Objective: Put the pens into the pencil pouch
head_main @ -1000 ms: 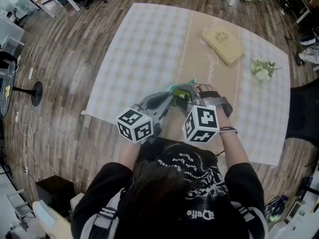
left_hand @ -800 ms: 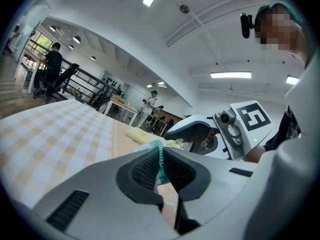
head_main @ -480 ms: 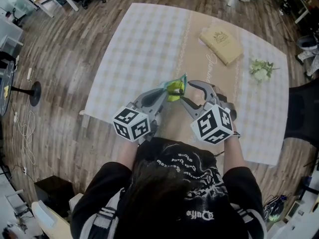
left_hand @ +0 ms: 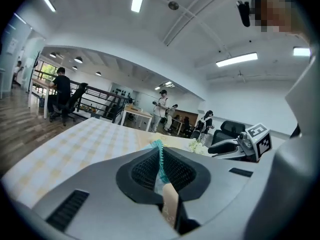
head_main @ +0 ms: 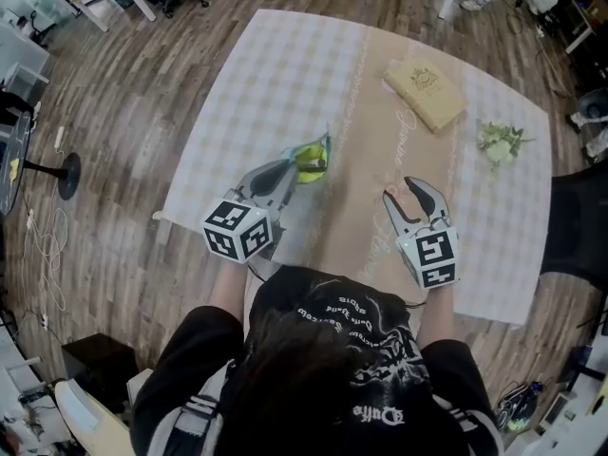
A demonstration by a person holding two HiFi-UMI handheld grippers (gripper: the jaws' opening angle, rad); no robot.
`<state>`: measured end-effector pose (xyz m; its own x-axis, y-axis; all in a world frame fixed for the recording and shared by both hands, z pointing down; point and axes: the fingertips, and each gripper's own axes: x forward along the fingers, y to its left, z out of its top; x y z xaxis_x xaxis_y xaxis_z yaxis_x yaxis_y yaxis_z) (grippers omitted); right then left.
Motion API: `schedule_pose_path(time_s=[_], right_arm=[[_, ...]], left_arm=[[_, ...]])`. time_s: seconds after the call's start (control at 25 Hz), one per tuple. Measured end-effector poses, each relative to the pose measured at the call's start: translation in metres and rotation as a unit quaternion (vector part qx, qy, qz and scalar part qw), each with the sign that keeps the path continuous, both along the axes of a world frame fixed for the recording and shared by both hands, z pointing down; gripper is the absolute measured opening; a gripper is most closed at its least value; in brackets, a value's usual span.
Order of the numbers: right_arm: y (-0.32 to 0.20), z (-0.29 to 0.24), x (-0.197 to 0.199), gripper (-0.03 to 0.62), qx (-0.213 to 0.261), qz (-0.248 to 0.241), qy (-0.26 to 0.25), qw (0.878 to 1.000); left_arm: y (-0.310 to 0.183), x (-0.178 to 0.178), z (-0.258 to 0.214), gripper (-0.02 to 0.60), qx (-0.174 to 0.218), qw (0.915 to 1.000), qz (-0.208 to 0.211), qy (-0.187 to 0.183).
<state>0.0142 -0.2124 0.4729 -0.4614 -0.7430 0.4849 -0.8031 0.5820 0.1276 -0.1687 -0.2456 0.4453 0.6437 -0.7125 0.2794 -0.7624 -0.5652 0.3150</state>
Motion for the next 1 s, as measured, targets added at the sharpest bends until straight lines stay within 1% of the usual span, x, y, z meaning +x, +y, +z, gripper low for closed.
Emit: schedule_pose_path(time_s=[0.12, 0.24, 0.32, 0.44, 0.52, 0.6, 0.68, 0.84, 0.92, 1.0], right_arm=[[0.007, 0.016, 0.026, 0.186, -0.01, 0.034, -0.009, 0.999], [0.013, 0.025, 0.049, 0.184, -0.016, 0.066, -0.011, 0.998], [0.016, 0.029, 0.059, 0.184, -0.019, 0.081, -0.016, 0.996], [0.021, 0.036, 0.067, 0.184, -0.026, 0.094, -0.021, 0.995], [0.024, 0.04, 0.069, 0.184, -0.03, 0.098, -0.02, 0.995], [0.025, 0.043, 0.069, 0.183, -0.035, 0.102, -0.018, 0.994], [0.024, 0.045, 0.072, 0.183, -0.038, 0.113, -0.022, 0.993], [0.018, 0.041, 0.081, 0.178, -0.035, 0.14, -0.046, 0.988], [0.019, 0.04, 0.082, 0.178, -0.032, 0.144, -0.048, 0.988], [0.021, 0.04, 0.085, 0.178, -0.033, 0.156, -0.064, 0.985]], left_arm=[[-0.008, -0.013, 0.003, 0.037, 0.003, 0.9997, -0.02, -0.014], [-0.02, -0.026, 0.004, 0.037, 0.013, 0.9984, -0.049, -0.022], [-0.028, -0.035, 0.009, 0.037, 0.011, 0.9971, -0.072, -0.019], [-0.036, -0.045, 0.023, 0.037, -0.012, 0.9955, -0.094, -0.002], [-0.036, -0.043, 0.031, 0.037, -0.026, 0.9951, -0.095, 0.008], [-0.033, -0.036, 0.038, 0.037, -0.033, 0.9954, -0.09, 0.008], [-0.03, -0.028, 0.043, 0.037, -0.039, 0.9957, -0.084, 0.004], [-0.023, -0.012, 0.055, 0.038, -0.057, 0.9953, -0.078, -0.005], [-0.018, -0.005, 0.062, 0.038, -0.068, 0.9945, -0.079, -0.01], [-0.013, 0.0, 0.071, 0.038, -0.081, 0.9931, -0.082, -0.019]])
